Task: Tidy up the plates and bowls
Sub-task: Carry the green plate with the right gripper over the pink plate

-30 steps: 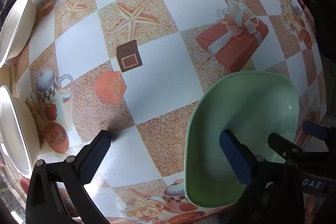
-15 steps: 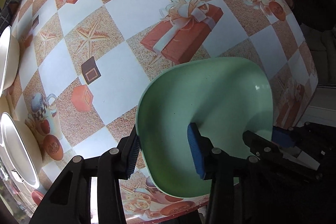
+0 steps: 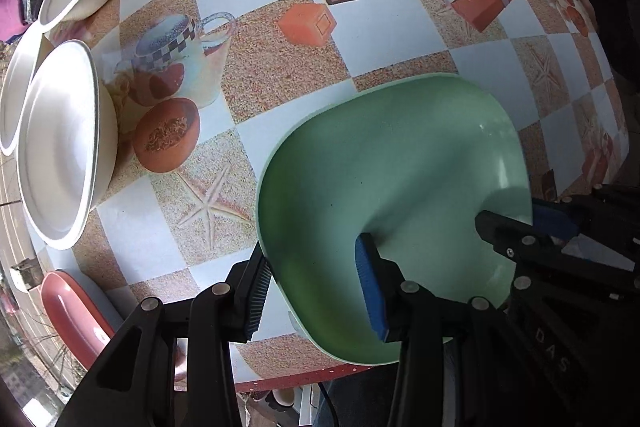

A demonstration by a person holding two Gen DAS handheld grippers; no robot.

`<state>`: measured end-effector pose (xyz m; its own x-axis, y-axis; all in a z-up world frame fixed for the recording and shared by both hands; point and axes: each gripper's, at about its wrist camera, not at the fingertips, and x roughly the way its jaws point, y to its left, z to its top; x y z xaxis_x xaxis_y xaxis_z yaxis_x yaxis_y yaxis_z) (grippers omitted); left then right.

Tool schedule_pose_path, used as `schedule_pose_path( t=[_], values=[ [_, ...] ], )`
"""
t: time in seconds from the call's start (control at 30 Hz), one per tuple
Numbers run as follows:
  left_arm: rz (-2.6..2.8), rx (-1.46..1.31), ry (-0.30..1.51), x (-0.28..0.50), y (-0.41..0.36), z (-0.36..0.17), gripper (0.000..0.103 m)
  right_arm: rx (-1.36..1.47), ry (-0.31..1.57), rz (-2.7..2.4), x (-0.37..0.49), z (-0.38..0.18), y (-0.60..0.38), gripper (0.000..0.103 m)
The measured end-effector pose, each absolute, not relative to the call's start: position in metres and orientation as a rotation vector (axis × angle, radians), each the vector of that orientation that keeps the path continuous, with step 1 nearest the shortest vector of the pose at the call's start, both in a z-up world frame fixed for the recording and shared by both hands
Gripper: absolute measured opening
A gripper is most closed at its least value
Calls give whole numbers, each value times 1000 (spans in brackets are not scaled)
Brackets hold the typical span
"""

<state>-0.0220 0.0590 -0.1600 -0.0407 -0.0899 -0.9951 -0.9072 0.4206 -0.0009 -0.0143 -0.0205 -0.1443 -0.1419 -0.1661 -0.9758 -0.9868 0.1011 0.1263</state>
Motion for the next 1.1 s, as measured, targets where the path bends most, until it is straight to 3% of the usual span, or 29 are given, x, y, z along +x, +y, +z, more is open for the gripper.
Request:
schedule_pose_path(
  t=[0.33,1.1],
  values=[
    [818,-923,1503,-19,54,-164,45,-1221,1509,1153,-14,-142,-18,21],
    [840,-869,1430,-63,31,-93,45,-1168,1522,1261,-6,-79,6,21]
  ],
)
